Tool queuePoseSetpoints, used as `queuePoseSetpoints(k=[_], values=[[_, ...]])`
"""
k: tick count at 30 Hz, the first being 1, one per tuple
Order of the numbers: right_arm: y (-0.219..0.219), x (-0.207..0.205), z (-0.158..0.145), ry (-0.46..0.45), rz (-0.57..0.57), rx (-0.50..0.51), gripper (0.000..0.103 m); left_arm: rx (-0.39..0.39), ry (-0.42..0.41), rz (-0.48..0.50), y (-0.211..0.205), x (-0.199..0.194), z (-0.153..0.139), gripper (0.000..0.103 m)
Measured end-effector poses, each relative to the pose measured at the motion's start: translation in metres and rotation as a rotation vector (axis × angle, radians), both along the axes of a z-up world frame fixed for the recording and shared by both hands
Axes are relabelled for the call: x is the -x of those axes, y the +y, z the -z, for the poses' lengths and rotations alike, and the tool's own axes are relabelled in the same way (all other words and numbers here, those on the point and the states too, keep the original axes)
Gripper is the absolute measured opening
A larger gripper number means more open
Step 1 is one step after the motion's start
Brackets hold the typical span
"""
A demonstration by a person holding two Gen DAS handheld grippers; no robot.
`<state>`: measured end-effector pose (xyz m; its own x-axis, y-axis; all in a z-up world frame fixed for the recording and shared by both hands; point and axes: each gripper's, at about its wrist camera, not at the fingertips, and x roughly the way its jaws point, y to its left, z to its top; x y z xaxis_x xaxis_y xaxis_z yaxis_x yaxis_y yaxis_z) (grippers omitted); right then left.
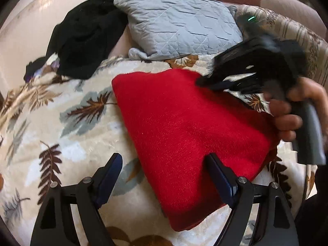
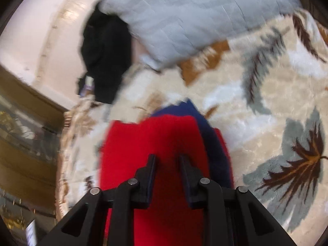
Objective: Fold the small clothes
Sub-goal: 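Lift the edge and fold the sweater in half lengthwise with both tools, then open both tools and withdraw from the folded red bundle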
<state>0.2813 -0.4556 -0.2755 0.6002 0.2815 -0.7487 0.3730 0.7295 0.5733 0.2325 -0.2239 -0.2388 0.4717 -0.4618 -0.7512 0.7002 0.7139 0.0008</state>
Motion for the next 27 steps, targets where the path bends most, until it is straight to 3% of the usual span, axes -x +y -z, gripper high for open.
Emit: queuePoseSetpoints(k=[3,9,12,15,18,24,27], values=[[-0.011,0.005,0.002,-0.017,0.027,-0.077,0.027,-0.012,-0.016,0.000,-0.001,0.001,-0.001,0.085],[-0.006,0.030,-0.031,-0.052,-0.003,-0.054,0.028,-0.027,-0.035,-0.008,-0.002,0.003,-0.003,0.085],[0.004,0.045,-0.040,-0.019,-0.028,0.003,0.028,-0.036,-0.049,-0.010,-0.003,0.006,-0.003,0.085],[0.015,0.054,-0.034,0.034,-0.078,0.021,0.028,-0.040,-0.056,-0.012,-0.003,0.007,-0.003,0.085],[0.020,0.052,-0.008,0.135,-0.110,0.034,0.027,-0.042,-0.053,-0.011,-0.004,0.006,-0.002,0.085],[0.013,0.064,-0.013,0.113,-0.106,0.011,0.027,-0.046,-0.061,-0.019,-0.004,0.007,-0.002,0.085],[0.013,0.076,-0.025,0.090,-0.103,0.055,0.027,-0.050,-0.069,-0.023,-0.003,0.008,-0.004,0.085]])
